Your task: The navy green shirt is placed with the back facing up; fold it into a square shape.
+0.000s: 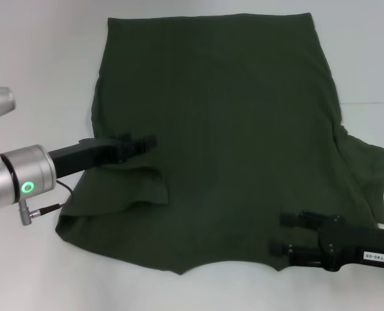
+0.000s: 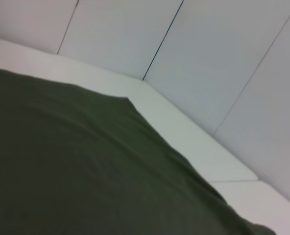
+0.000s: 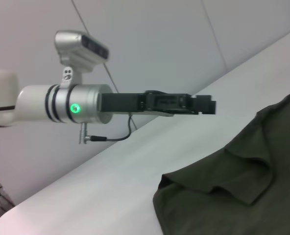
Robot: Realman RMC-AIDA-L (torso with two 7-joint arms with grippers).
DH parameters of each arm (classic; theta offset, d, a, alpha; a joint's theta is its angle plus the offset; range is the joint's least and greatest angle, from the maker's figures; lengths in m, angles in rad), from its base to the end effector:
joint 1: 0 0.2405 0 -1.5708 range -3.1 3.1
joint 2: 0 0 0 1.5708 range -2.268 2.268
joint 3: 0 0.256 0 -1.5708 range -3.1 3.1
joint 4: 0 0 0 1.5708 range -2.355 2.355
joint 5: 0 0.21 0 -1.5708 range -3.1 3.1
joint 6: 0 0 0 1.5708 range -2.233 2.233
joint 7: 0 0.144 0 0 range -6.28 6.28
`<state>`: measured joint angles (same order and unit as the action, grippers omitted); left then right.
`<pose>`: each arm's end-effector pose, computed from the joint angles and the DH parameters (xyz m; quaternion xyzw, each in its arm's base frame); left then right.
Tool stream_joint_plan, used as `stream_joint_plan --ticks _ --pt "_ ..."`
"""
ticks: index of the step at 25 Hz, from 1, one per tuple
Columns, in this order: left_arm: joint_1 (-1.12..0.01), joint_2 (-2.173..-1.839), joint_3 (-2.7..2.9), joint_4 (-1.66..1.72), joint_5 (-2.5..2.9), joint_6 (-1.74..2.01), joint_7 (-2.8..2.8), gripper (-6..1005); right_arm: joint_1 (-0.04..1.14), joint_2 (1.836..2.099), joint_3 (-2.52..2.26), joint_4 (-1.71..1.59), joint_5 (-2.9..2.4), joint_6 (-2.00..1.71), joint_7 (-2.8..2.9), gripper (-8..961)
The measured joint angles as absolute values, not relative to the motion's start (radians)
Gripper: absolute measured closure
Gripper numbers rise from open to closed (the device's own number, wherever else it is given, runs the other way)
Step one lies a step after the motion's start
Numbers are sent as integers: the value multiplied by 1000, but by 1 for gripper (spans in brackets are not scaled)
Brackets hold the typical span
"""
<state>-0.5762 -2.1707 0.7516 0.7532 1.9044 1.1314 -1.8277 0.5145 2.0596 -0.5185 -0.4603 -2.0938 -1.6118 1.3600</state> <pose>-0.2415 0.3899 -0.0085 -0.8340 -0.4095 -0.2779 0.2440 0.2862 0.3011 -0.0150 -0.9069 0.2979 0.2822 0.0956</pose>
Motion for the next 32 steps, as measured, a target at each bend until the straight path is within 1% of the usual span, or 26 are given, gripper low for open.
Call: stream_joint_plan --ticks 4,6,11,13,15,18,24,32 --pt "-540 -2171 742 756 1828 1197 -1775 296 510 2048 -480 -459 -2094 -1631 1381 29" --pt "-523 -2171 731 753 1794 1256 -1739 253 508 2039 -459 -461 -2094 -1637 1416 29" --pt "-492 -2172 705 711 1764 1450 -1582 145 501 2007 -398 -475 -2094 -1642 1581 29" --pt "-490 -2172 709 679 1775 1490 -1510 102 500 2003 -391 -503 -2094 -1626 1647 29" --pt "-489 -2172 715 643 1783 1503 -1447 59 499 2006 -394 -544 -2097 -1582 1718 29" --pt "-489 -2172 739 605 1794 1506 -1368 47 501 2007 -404 -594 -2103 -1497 1813 29" --pt "-498 -2174 831 568 1808 1509 -1267 38 515 1976 -461 -633 -2151 -1411 2022 29" --pt "-520 -2175 901 535 1809 1509 -1188 39 516 1955 -479 -695 -2264 -1349 2208 29"
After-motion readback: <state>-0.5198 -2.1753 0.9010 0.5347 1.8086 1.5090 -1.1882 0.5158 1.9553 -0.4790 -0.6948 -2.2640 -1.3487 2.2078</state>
